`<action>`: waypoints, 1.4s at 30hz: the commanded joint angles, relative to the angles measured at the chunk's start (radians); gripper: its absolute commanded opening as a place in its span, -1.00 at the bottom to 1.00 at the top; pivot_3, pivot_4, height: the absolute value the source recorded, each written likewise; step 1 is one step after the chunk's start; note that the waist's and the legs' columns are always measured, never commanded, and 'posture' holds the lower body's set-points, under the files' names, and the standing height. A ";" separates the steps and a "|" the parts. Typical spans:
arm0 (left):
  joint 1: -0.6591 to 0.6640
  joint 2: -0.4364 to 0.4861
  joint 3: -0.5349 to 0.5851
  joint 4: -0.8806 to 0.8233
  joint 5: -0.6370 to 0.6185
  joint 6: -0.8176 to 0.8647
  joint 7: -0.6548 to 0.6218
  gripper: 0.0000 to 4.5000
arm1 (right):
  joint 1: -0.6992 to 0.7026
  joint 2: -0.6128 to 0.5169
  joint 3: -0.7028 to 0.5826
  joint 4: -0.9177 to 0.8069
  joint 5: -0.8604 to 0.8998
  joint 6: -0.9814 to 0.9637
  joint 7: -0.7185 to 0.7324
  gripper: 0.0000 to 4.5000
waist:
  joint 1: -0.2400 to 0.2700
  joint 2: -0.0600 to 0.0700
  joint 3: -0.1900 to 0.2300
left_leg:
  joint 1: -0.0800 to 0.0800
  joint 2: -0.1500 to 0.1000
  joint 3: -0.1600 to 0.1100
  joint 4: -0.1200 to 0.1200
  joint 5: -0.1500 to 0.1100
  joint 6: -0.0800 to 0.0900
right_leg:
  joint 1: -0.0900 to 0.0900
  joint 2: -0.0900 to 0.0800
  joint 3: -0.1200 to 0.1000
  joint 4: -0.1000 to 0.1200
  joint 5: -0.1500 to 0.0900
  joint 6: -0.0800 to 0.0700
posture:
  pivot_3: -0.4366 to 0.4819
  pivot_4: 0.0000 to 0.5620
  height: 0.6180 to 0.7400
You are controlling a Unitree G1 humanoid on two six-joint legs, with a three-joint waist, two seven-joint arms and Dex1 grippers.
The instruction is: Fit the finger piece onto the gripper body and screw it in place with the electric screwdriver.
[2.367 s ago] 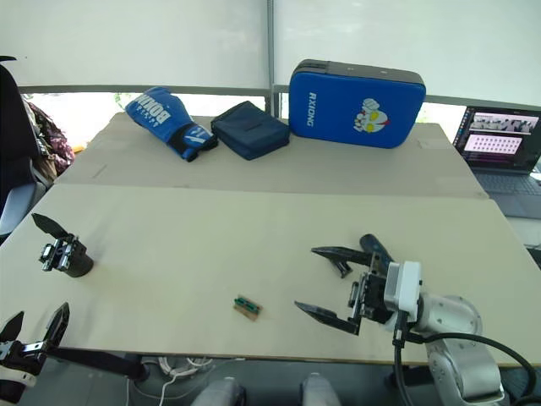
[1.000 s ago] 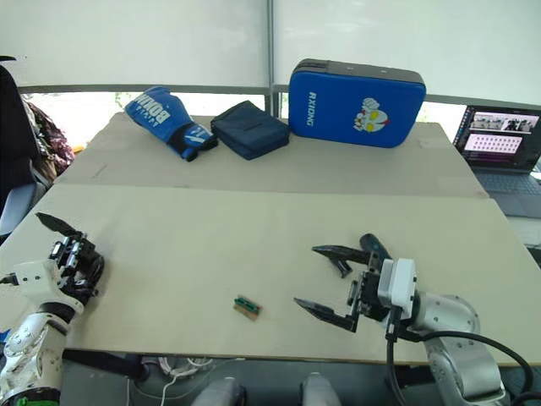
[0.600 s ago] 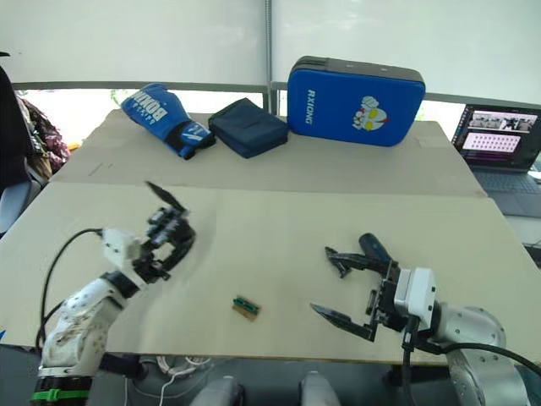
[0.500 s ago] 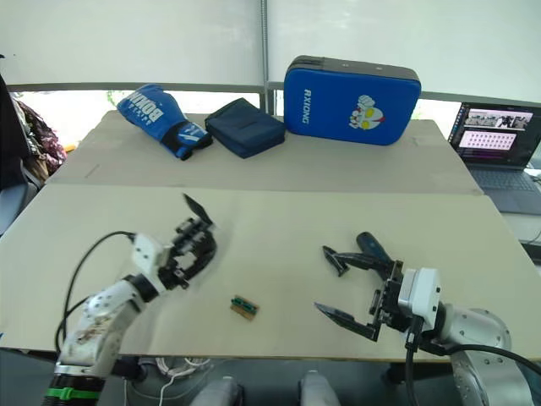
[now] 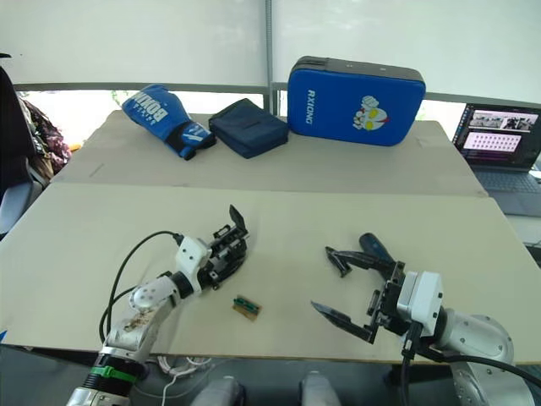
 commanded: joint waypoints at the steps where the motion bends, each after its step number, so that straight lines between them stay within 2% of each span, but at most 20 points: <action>1: 0.006 -0.001 0.003 -0.014 -0.025 0.011 -0.023 0.02 | -0.012 -0.010 -0.015 -0.030 0.001 0.000 -0.011 1.00 | 0.000 0.000 0.000 | 0.000 0.000 0.000 0.000 0.000 0.000 | 0.000 0.000 0.000 0.000 0.000 0.000 | -0.05 -0.47 1.00; 2: 0.009 0.002 0.006 -0.016 -0.029 0.015 -0.030 0.02 | -0.012 -0.010 -0.015 -0.029 0.001 0.001 -0.011 1.00 | -0.001 0.000 0.000 | 0.000 0.000 0.000 0.000 0.000 0.000 | 0.000 0.000 0.000 0.000 0.000 0.000 | -0.05 -0.47 1.00; 3: 0.010 0.007 0.009 -0.017 -0.030 0.017 -0.035 0.49 | -0.012 -0.010 -0.014 -0.028 0.002 0.001 -0.010 1.00 | -0.001 0.000 0.000 | 0.000 0.000 0.000 0.000 0.000 0.000 | 0.000 0.000 0.000 0.000 0.000 0.000 | -0.05 -0.47 1.00; 5: 0.010 0.016 0.019 -0.016 -0.035 0.022 -0.044 0.88 | -0.013 -0.010 -0.014 -0.027 0.003 0.003 -0.011 1.00 | -0.001 0.000 0.000 | 0.000 0.000 0.000 0.000 0.000 0.000 | 0.000 0.000 0.000 0.000 0.000 0.000 | -0.05 -0.47 1.00; 6: 0.009 0.022 0.023 -0.015 -0.039 0.024 -0.052 0.98 | -0.014 -0.010 -0.015 -0.026 0.004 0.003 -0.011 1.00 | -0.001 0.000 0.000 | 0.000 0.000 0.000 0.000 0.000 0.000 | 0.000 0.000 0.000 0.000 0.000 0.000 | -0.05 -0.47 1.00; 11: -0.004 0.100 0.056 0.021 -0.086 0.024 -0.166 0.98 | -0.007 -0.010 -0.018 -0.026 0.005 0.003 -0.010 1.00 | -0.006 0.001 0.000 | 0.001 0.001 0.000 0.000 0.000 0.000 | 0.000 0.001 0.000 0.000 0.000 0.000 | -0.05 -0.47 1.00; 15: -0.067 0.184 0.074 0.133 -0.129 0.000 -0.326 0.98 | 0.009 -0.007 -0.021 -0.028 0.005 -0.004 -0.005 1.00 | -0.004 0.001 0.000 | 0.001 0.001 0.000 0.000 0.000 0.000 | 0.000 0.001 0.000 0.001 -0.001 0.001 | -0.05 -0.47 1.00; 18: -0.141 0.212 0.065 0.246 -0.137 -0.048 -0.443 0.98 | 0.020 -0.006 -0.022 -0.031 0.003 -0.008 -0.006 1.00 | -0.001 0.001 0.000 | 0.001 0.001 0.000 0.000 0.000 0.000 | 0.000 0.001 0.000 0.001 -0.001 0.001 | -0.05 -0.47 1.00; 21: -0.213 0.201 0.048 0.358 -0.130 -0.100 -0.536 0.98 | 0.028 -0.004 -0.022 -0.035 0.001 -0.010 -0.008 1.00 | 0.001 0.001 0.000 | 0.001 0.000 0.000 0.000 0.000 0.000 | 0.000 0.001 0.000 0.000 -0.001 0.001 | -0.05 -0.47 1.00; 24: -0.288 0.176 0.027 0.475 -0.093 -0.154 -0.576 0.98 | 0.041 -0.003 -0.026 -0.042 -0.001 -0.013 -0.011 1.00 | 0.001 0.001 0.000 | 0.000 0.000 0.000 0.000 0.000 0.000 | 0.000 0.001 0.000 0.000 0.000 0.000 | -0.05 -0.47 1.00; 29: -0.368 0.136 0.017 0.590 -0.074 -0.184 -0.608 0.98 | 0.054 -0.002 -0.028 -0.051 -0.004 -0.013 -0.018 1.00 | -0.002 0.001 0.000 | 0.000 0.000 0.000 0.000 0.000 0.000 | 0.000 0.001 0.000 0.001 0.000 0.000 | -0.05 -0.47 1.00; 34: -0.403 0.105 0.029 0.630 -0.071 -0.180 -0.608 0.98 | 0.056 -0.002 -0.031 -0.050 -0.009 -0.016 -0.024 1.00 | -0.004 0.001 0.000 | 0.000 0.000 0.000 0.000 0.000 0.000 | 0.000 0.001 0.000 0.001 0.000 0.000 | -0.05 -0.47 1.00; 37: -0.385 0.107 0.032 0.614 -0.070 -0.203 -0.612 0.60 | 0.058 -0.001 -0.032 -0.052 -0.013 -0.018 -0.028 1.00 | -0.004 0.001 0.000 | 0.000 0.000 0.000 0.000 0.000 0.000 | 0.000 0.001 0.000 0.001 0.000 0.000 | -0.05 -0.47 1.00; 40: -0.336 0.114 0.042 0.544 -0.091 -0.209 -0.620 0.04 | 0.063 0.001 -0.034 -0.051 -0.017 -0.023 -0.030 1.00 | -0.007 0.001 0.000 | 0.000 0.000 0.000 0.000 0.000 0.000 | 0.000 0.001 0.000 0.001 0.000 0.000 | -0.05 -0.47 1.00; 42: -0.280 0.106 0.065 0.427 -0.120 -0.184 -0.578 0.04 | 0.068 0.003 -0.034 -0.048 -0.020 -0.028 -0.028 1.00 | -0.008 0.001 0.000 | 0.001 0.000 0.000 0.000 0.000 0.001 | 0.000 0.001 0.000 0.001 0.000 0.000 | -0.05 -0.47 1.00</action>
